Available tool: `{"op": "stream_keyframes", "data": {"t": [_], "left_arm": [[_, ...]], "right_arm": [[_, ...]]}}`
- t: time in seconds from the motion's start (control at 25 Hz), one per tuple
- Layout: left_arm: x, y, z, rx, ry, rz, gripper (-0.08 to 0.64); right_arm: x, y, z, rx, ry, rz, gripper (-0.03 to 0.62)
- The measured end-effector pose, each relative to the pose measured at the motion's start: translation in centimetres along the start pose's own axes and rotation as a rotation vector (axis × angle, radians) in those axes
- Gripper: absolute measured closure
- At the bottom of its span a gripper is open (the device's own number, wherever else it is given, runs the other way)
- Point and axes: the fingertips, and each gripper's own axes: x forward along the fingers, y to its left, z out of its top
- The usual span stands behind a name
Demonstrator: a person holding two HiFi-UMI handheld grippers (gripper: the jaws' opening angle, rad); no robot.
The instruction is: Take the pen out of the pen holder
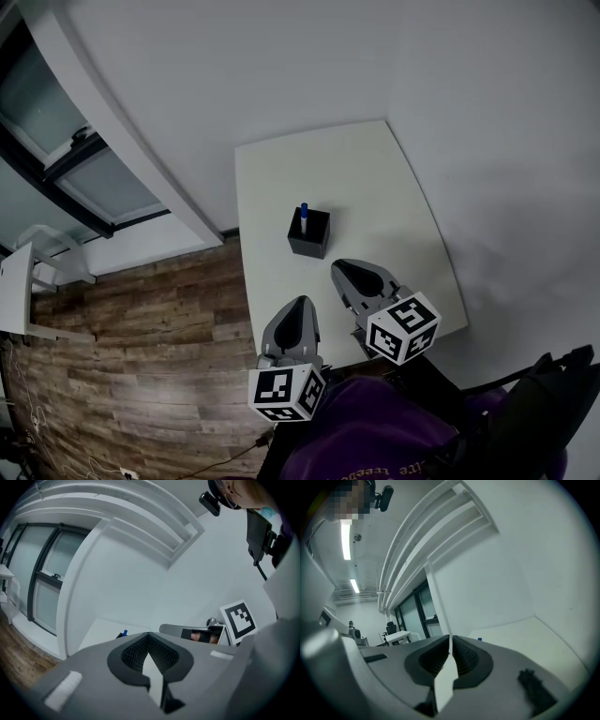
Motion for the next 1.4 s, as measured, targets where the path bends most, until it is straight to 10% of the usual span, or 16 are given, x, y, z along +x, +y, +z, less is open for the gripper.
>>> {"op": "stream_keyframes", "data": {"t": [1.4], "left_arm": [[7.9, 9.8, -1.1, -0.098, 0.073, 0.006, 0.554]], "right_arm": [[15.4, -9.6, -3.9, -0.206, 0.274, -0.165, 0.468]]}}
